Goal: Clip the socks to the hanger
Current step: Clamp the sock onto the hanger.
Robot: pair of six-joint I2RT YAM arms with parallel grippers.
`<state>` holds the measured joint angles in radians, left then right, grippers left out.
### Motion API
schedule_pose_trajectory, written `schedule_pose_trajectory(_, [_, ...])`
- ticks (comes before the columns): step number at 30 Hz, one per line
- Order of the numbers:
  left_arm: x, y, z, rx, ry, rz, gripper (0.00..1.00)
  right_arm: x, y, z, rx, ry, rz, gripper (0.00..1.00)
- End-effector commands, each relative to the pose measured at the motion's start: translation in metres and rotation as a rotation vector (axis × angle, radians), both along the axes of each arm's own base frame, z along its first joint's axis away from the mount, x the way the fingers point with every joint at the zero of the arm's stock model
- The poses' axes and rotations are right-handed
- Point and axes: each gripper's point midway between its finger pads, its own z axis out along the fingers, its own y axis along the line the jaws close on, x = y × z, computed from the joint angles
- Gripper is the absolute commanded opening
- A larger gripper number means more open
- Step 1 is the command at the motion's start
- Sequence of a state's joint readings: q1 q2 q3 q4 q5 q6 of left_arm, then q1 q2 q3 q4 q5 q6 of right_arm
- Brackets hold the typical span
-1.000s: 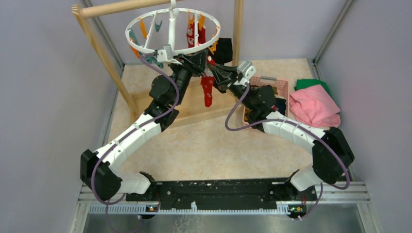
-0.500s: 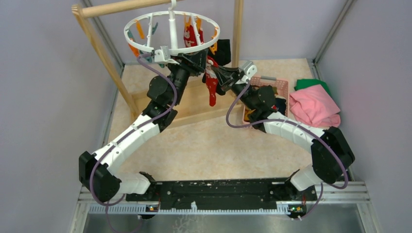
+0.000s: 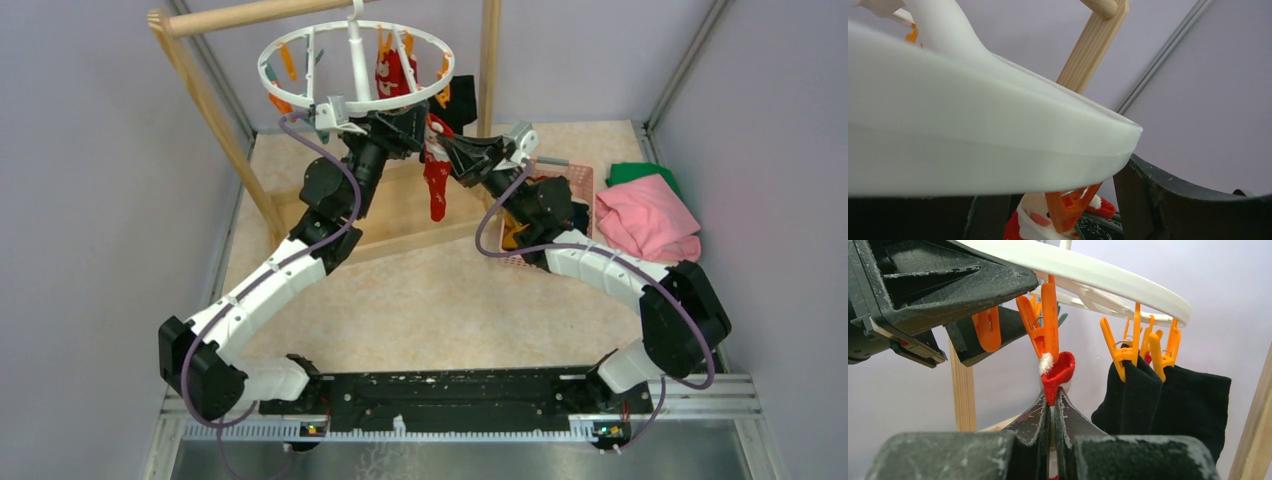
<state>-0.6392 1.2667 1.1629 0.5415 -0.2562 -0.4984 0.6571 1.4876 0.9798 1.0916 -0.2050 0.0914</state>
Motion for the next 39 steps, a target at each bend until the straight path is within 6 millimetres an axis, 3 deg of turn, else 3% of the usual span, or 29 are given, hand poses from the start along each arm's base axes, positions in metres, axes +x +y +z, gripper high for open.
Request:
schedule_pose_trajectory(1, [-0.014,0.013,0.018,-0.020,-0.021,0.008,0.76,-0.004,-0.004,0.021,0.041,-0.032,0.017,0.00])
schedule_pose_trajectory(4, [-0.027,0.019,0.024,-0.030,-0.022,-0.011,0.84,-0.003,-0.004,0.022,0.036,-0.025,0.014,0.00])
schedule_pose_trajectory(10, [-0.039,0.035,0.027,-0.023,0.019,0.017,0.89,0.000,-0.002,0.018,0.030,-0.016,0.011,0.00])
schedule_pose_trajectory(13, [-0.045,0.042,0.026,-0.027,0.017,0.030,0.98,0.000,0.001,0.018,0.026,-0.013,0.022,0.00])
schedule_pose_trajectory(20, [-0.072,0.045,0.040,-0.033,-0.047,-0.039,0.99,-0.003,0.011,0.016,0.010,-0.023,0.051,0.00])
schedule_pose_trajectory(28, [-0.092,0.018,0.050,-0.022,0.029,-0.238,0.71,-0.004,0.016,0.012,-0.003,-0.023,0.060,0.00])
schedule_pose_trajectory(33, [-0.081,0.009,0.040,-0.008,0.071,-0.248,0.64,-0.006,0.020,0.012,-0.003,-0.022,0.068,0.00])
schedule_pose_trajectory(39, [-0.075,-0.017,0.033,0.010,0.102,-0.340,0.57,-0.007,0.018,0.015,0.000,-0.028,0.064,0.00])
